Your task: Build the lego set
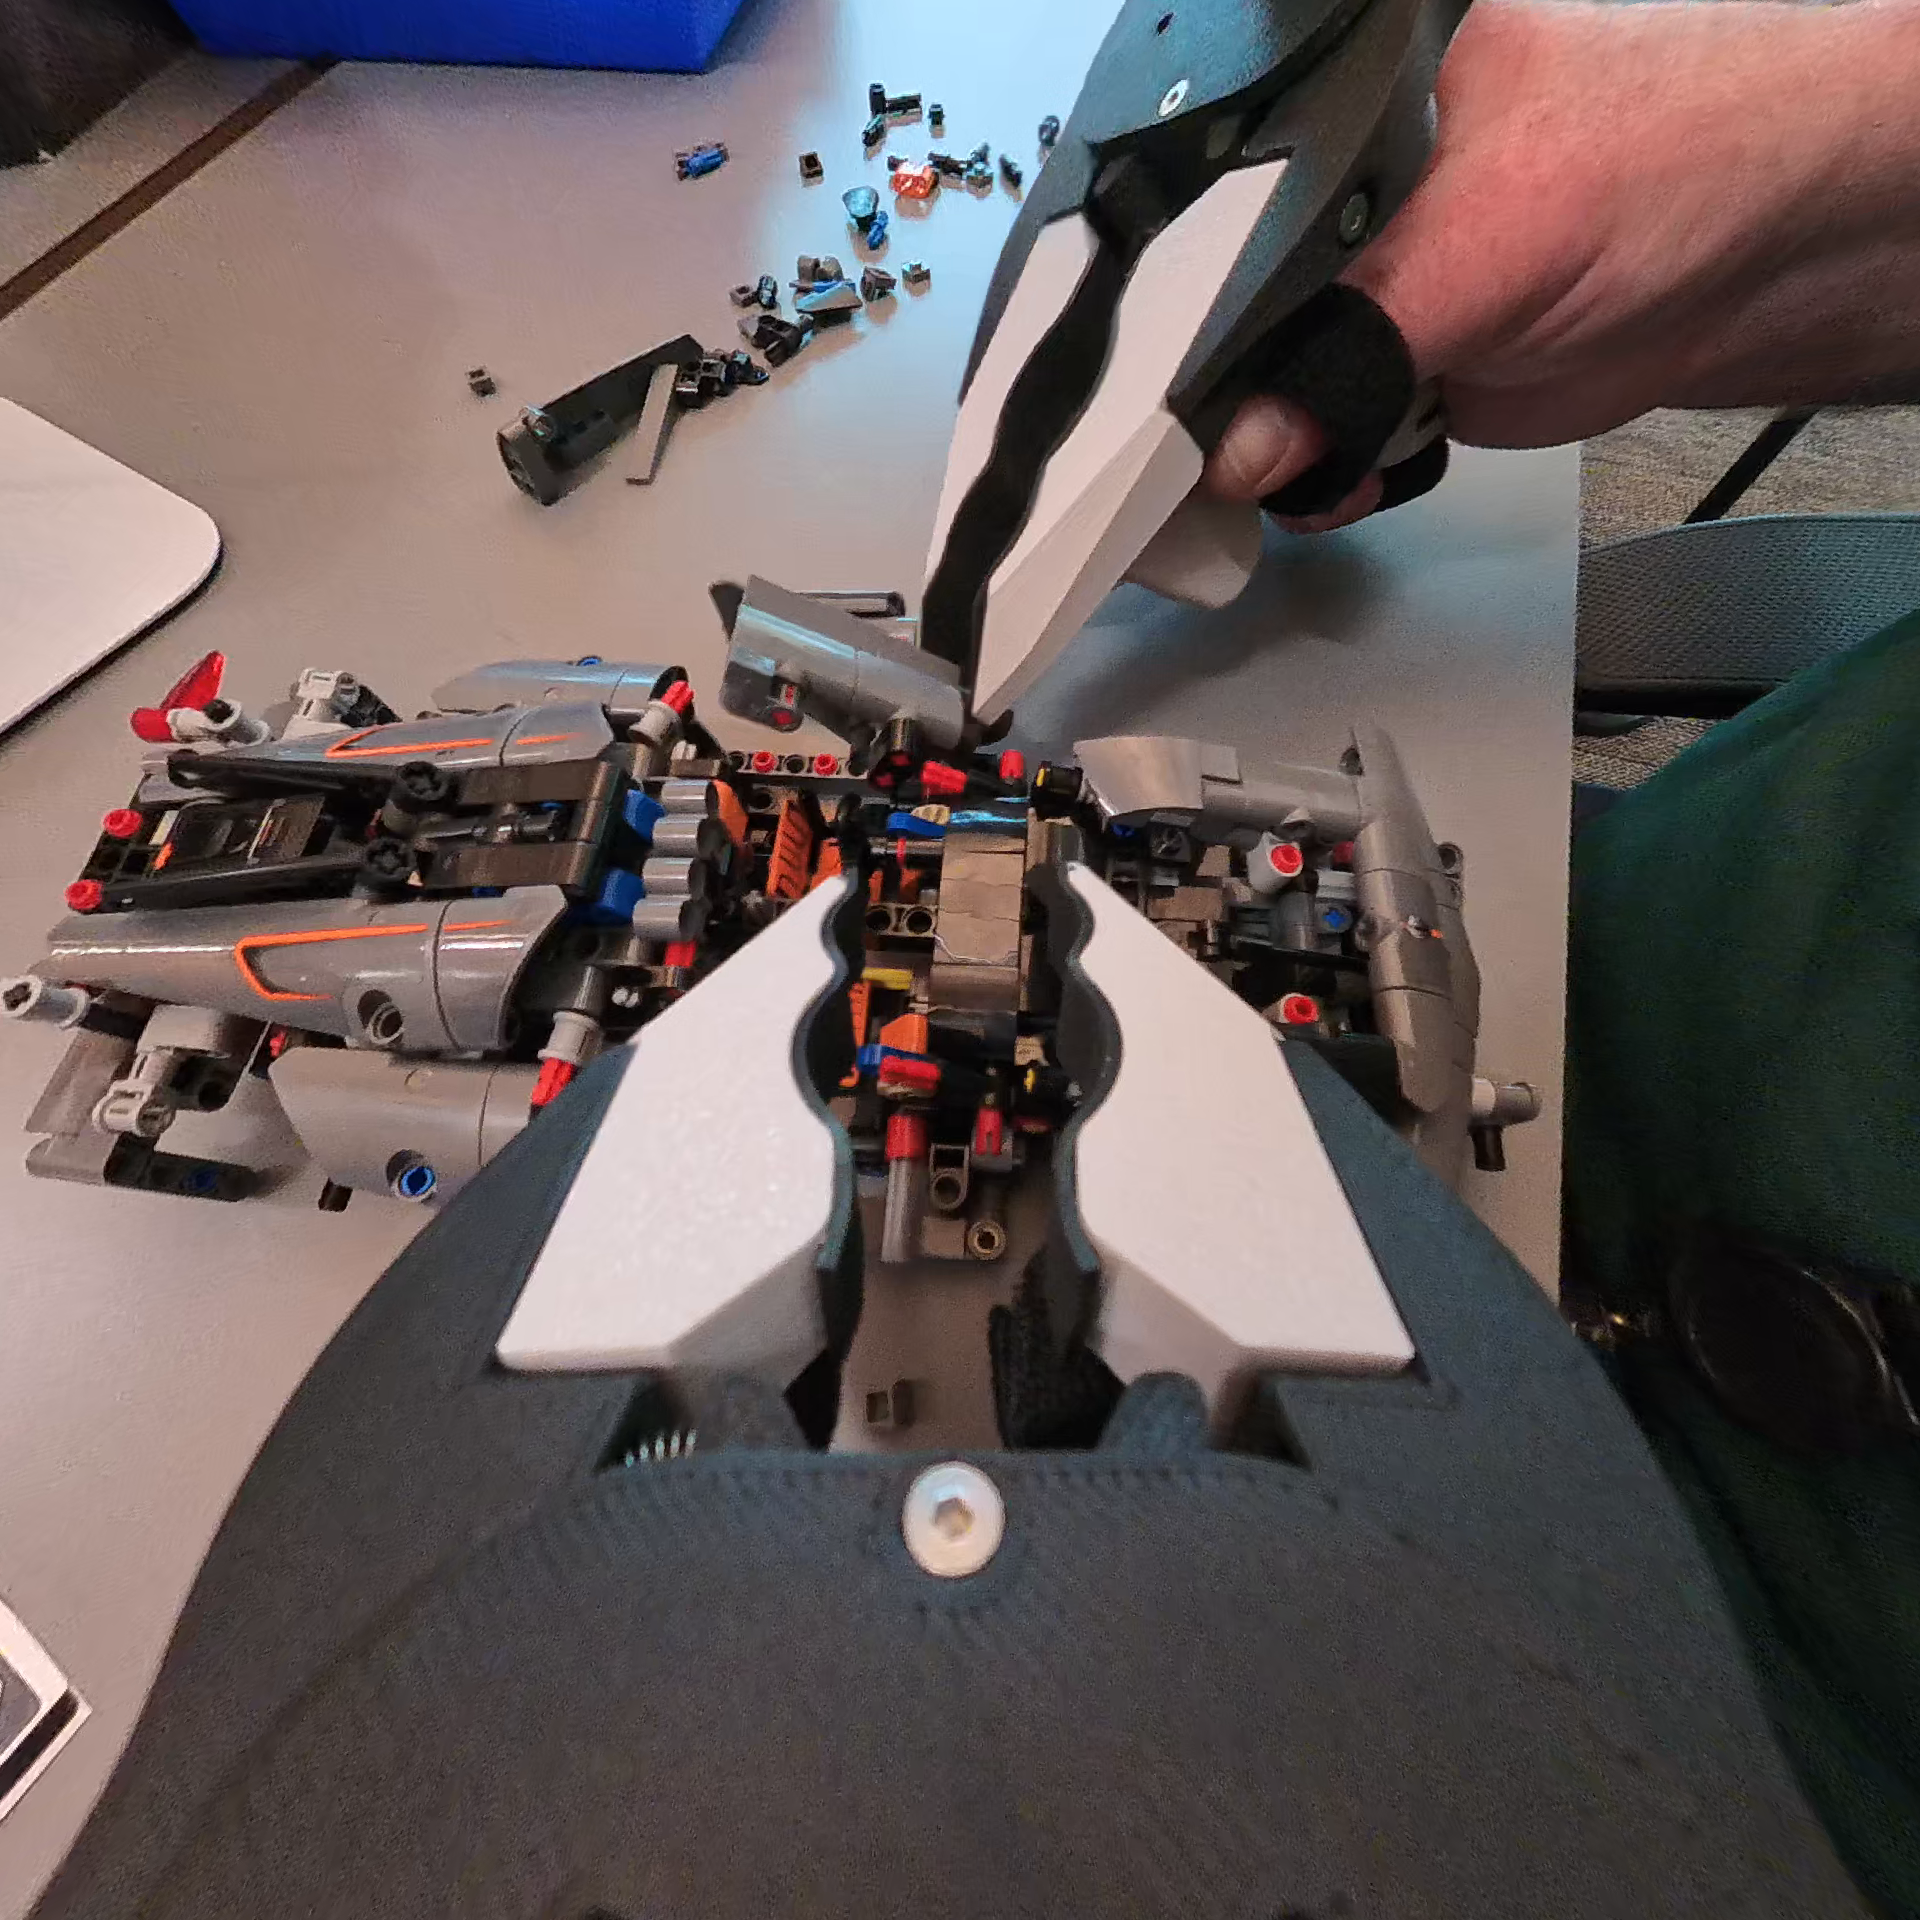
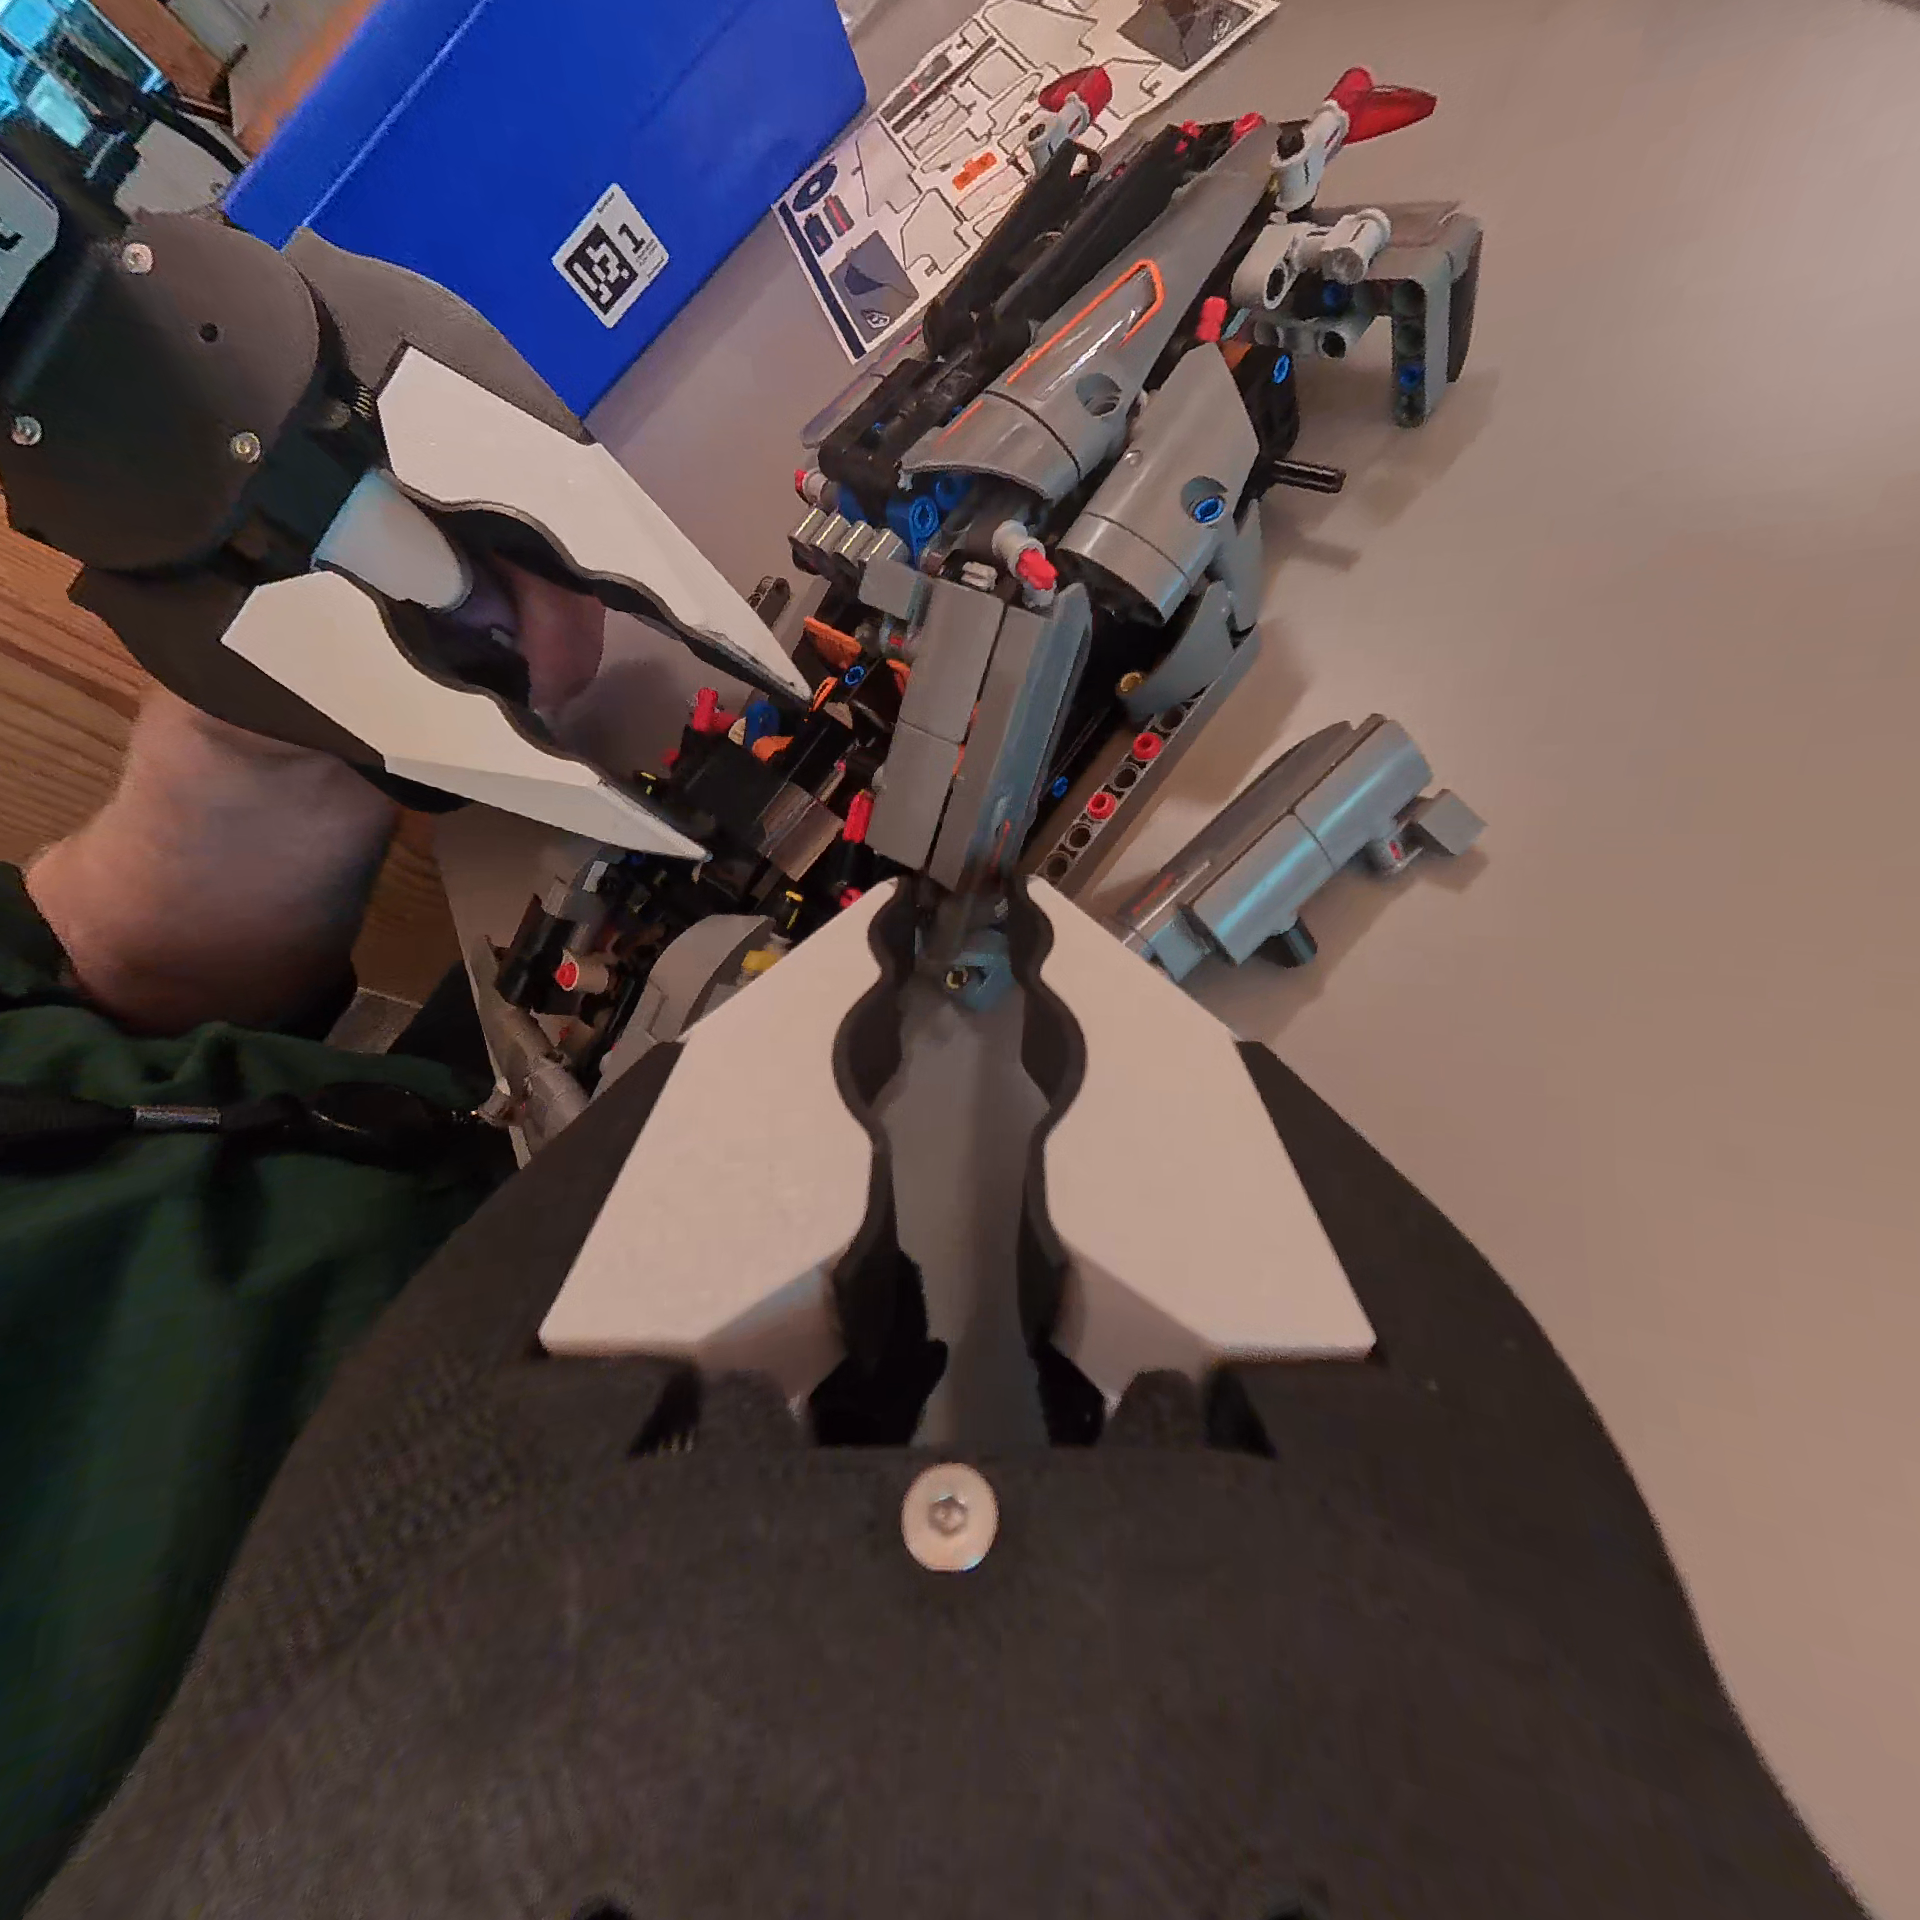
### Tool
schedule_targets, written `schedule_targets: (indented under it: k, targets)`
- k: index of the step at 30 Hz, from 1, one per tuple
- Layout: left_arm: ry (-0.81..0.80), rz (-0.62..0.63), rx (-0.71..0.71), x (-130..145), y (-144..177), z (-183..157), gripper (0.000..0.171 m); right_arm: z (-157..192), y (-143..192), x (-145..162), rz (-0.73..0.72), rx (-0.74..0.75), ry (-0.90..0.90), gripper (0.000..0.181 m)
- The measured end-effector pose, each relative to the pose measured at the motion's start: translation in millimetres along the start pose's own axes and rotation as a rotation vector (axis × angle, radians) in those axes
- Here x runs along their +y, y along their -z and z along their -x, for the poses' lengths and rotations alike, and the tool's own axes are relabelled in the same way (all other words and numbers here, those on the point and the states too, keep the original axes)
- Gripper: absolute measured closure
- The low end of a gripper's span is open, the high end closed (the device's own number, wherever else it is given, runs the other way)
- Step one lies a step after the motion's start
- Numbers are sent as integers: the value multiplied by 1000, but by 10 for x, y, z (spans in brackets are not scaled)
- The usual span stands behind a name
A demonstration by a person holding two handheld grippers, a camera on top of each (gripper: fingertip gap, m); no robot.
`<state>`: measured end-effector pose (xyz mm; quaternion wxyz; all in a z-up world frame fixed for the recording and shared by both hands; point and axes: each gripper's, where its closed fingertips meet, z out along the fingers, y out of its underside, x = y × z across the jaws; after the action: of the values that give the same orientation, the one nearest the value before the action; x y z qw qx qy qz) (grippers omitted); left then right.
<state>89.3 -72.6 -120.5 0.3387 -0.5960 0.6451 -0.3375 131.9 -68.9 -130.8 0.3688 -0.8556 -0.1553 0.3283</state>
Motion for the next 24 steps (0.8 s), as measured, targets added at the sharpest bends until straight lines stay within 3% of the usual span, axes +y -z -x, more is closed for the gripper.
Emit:
schedule_targets:
  k: [13,21,24]
  targets:
    - [24,-20,51,20,-22,-56,138,-5,0,21,20,153,171,170]
    - [17,-27,50,25,-34,-73,139,-39,18,-9,-31,103,63,175]
    - [13,-33,52,26,-33,-75,139,-19,22,-38,-30,94,86,164]
